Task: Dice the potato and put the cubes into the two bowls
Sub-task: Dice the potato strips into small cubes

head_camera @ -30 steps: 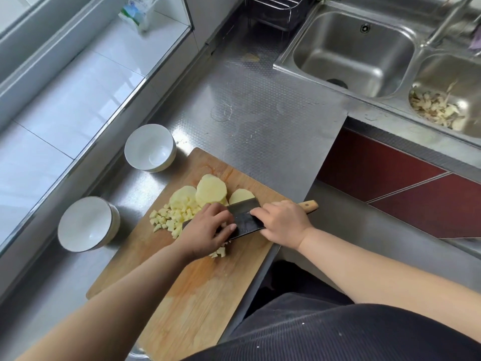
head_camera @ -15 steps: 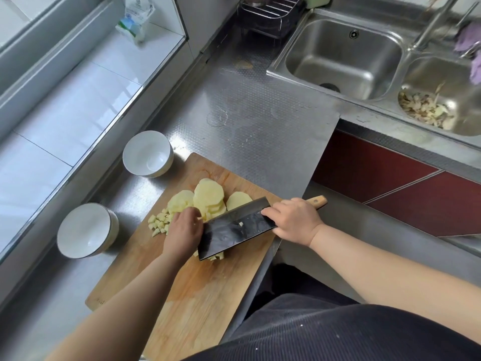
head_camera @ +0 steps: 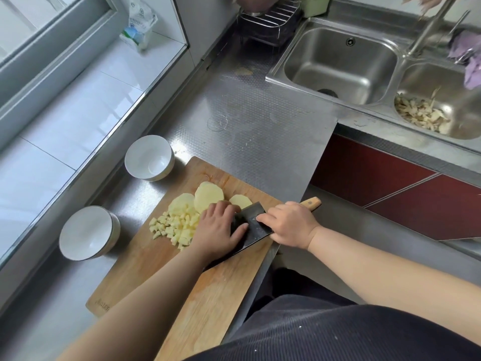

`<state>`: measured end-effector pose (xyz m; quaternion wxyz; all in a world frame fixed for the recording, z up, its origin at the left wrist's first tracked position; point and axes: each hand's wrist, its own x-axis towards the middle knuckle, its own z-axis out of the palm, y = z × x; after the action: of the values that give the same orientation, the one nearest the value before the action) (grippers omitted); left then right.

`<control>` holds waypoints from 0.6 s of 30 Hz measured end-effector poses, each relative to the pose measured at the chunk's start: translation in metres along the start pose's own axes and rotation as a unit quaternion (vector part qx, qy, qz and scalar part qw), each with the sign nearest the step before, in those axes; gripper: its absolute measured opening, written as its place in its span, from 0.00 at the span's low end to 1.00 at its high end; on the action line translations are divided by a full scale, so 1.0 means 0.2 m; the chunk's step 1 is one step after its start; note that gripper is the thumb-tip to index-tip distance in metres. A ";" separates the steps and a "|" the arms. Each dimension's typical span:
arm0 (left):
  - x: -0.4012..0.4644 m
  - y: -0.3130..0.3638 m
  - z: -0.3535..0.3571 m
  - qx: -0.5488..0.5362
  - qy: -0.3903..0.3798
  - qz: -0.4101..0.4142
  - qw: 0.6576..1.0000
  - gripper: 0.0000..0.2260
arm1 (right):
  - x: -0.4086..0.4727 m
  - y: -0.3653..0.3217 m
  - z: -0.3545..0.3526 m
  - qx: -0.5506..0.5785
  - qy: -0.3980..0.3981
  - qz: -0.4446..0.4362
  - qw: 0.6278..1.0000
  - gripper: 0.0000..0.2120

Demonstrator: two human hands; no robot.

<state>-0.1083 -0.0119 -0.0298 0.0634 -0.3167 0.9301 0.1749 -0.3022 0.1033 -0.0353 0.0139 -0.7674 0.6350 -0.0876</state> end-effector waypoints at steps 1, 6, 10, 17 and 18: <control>0.01 -0.01 0.01 -0.003 -0.007 -0.022 1.000 0.29 | 0.00 0.00 -0.01 0.000 0.004 -0.004 1.000 0.19; -0.03 -0.13 0.02 -0.044 0.013 -0.135 0.990 0.28 | -0.01 0.03 -0.02 -0.004 0.010 0.004 1.000 0.19; -0.10 -0.29 0.03 -0.085 0.034 -0.252 0.963 0.13 | -0.05 0.08 -0.02 0.003 0.027 0.028 0.999 0.16; -0.19 -0.33 0.06 -0.140 0.136 -0.343 0.919 0.10 | -0.06 0.11 -0.03 0.036 0.050 0.145 0.988 0.19; -0.19 -0.33 0.05 -0.133 0.138 -0.327 0.925 0.11 | -0.05 0.11 -0.03 0.046 0.060 0.165 0.983 0.18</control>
<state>-0.0385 -0.0353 -0.0498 -0.0542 -0.6298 0.7427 0.2209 -0.3258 0.1104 -0.0329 0.0254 -0.6436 0.7481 -0.1595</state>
